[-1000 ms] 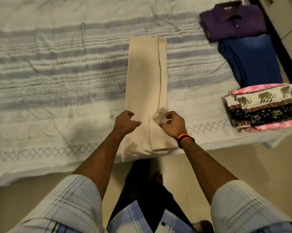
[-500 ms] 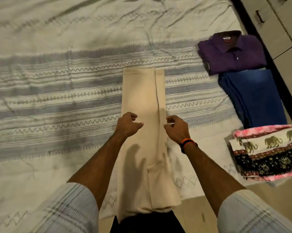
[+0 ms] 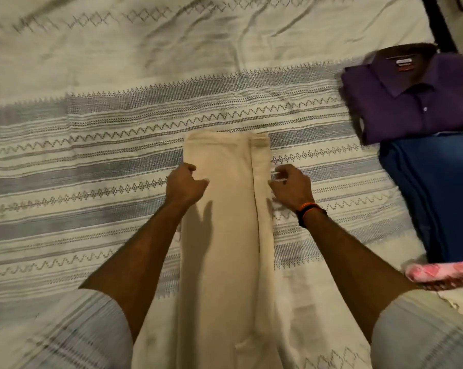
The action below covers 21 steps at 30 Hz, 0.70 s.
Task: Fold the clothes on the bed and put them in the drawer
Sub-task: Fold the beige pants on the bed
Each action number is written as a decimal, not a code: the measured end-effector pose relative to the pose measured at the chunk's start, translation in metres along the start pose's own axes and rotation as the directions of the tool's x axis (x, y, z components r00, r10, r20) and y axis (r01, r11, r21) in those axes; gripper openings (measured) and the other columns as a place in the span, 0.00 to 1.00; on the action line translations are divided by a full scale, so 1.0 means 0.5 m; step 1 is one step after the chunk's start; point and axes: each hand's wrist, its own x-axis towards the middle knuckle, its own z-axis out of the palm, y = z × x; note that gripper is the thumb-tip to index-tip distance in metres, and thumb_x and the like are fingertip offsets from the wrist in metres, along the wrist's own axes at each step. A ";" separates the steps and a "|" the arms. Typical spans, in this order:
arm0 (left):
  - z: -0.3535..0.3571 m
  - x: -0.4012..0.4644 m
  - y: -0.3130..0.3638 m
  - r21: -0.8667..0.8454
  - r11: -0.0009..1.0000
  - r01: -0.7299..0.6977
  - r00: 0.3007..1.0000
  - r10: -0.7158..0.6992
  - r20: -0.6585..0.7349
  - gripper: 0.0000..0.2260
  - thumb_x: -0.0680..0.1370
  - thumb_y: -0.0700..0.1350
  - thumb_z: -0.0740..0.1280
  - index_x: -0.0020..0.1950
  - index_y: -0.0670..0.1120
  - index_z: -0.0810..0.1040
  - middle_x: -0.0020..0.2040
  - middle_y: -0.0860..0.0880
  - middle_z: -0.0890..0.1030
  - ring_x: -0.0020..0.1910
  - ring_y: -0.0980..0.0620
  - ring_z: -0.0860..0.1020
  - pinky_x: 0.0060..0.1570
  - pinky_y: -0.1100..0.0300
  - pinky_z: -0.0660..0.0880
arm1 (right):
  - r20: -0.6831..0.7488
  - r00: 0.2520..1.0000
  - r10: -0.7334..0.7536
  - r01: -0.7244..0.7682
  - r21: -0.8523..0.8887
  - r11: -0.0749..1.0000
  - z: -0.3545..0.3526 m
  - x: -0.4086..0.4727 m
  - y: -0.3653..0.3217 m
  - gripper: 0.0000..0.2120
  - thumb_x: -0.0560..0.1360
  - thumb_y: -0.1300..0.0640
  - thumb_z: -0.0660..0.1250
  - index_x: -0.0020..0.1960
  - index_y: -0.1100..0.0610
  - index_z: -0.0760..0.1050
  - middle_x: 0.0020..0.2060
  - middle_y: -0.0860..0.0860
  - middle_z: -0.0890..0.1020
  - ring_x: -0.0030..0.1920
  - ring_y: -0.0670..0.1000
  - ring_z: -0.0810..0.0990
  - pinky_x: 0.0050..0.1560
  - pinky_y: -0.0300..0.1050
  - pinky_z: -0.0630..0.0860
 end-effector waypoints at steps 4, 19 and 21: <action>0.012 0.116 0.003 -0.021 0.998 0.061 0.989 -0.063 -0.134 0.29 0.69 0.50 0.78 0.64 0.41 0.72 0.60 0.41 0.78 0.60 0.42 0.77 0.59 0.50 0.76 | -0.033 0.999 -0.006 0.007 0.024 1.000 0.020 0.104 -0.019 0.24 0.71 0.56 0.76 0.64 0.59 0.73 0.52 0.52 0.80 0.51 0.52 0.80 0.58 0.48 0.78; -0.019 0.206 0.046 -0.231 0.972 0.040 0.999 -0.032 0.039 0.16 0.68 0.47 0.79 0.53 0.44 0.82 0.50 0.47 0.83 0.50 0.47 0.82 0.52 0.51 0.81 | 0.089 0.996 -0.017 -0.002 0.202 0.979 0.023 0.220 -0.065 0.09 0.65 0.55 0.80 0.37 0.52 0.81 0.39 0.50 0.85 0.46 0.52 0.85 0.43 0.46 0.82; -0.027 0.184 0.051 -0.246 0.969 -0.001 1.000 0.008 0.024 0.13 0.68 0.45 0.79 0.48 0.46 0.82 0.48 0.47 0.83 0.50 0.47 0.82 0.52 0.51 0.80 | 0.068 0.996 -0.061 0.044 0.222 0.974 0.019 0.200 -0.066 0.08 0.65 0.56 0.80 0.39 0.53 0.82 0.40 0.52 0.86 0.47 0.53 0.85 0.49 0.51 0.83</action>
